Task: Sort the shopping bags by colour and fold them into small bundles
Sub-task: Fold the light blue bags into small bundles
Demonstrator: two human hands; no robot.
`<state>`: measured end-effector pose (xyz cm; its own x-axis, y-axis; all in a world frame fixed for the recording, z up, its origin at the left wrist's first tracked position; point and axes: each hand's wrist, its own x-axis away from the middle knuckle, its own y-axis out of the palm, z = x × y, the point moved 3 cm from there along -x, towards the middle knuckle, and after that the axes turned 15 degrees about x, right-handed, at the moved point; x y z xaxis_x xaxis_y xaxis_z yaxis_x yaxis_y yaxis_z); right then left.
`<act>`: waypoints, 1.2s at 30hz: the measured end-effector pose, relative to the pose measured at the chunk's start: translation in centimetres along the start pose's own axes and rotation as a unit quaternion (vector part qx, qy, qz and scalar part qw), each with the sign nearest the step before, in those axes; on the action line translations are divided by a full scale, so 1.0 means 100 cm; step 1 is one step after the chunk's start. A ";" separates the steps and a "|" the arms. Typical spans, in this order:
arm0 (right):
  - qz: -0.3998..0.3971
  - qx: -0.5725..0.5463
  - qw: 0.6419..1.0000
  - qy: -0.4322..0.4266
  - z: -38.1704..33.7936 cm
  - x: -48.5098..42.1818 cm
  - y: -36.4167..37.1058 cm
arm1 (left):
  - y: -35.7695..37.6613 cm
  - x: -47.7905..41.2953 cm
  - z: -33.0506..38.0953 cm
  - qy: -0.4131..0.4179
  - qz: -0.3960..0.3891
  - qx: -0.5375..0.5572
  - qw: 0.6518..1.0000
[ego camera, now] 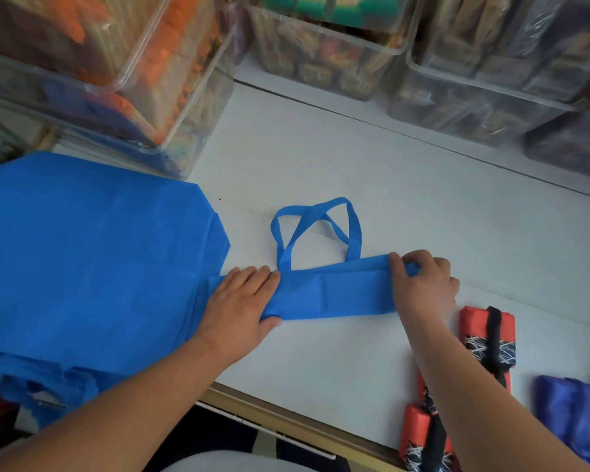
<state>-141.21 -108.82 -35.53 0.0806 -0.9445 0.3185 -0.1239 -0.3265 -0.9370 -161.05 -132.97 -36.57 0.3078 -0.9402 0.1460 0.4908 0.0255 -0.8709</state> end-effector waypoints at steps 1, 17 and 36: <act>0.006 -0.003 1.000 -0.001 0.001 0.000 0.000 | 0.000 0.000 -0.001 0.000 -0.009 0.001 1.000; 0.073 -0.023 0.976 -0.203 0.029 -0.006 0.017 | 0.031 0.018 -0.015 -0.063 -0.103 -0.030 0.992; 0.093 0.112 0.851 -0.504 0.024 -0.011 -0.006 | 0.014 0.015 -0.020 -0.071 -0.138 0.035 0.987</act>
<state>-138.88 -107.49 -35.67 0.9021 -0.4311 -0.0174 -0.0450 -0.0539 -0.9975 -161.51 -135.06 -38.46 0.2631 -0.8576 0.4419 0.6251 -0.1973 -0.7552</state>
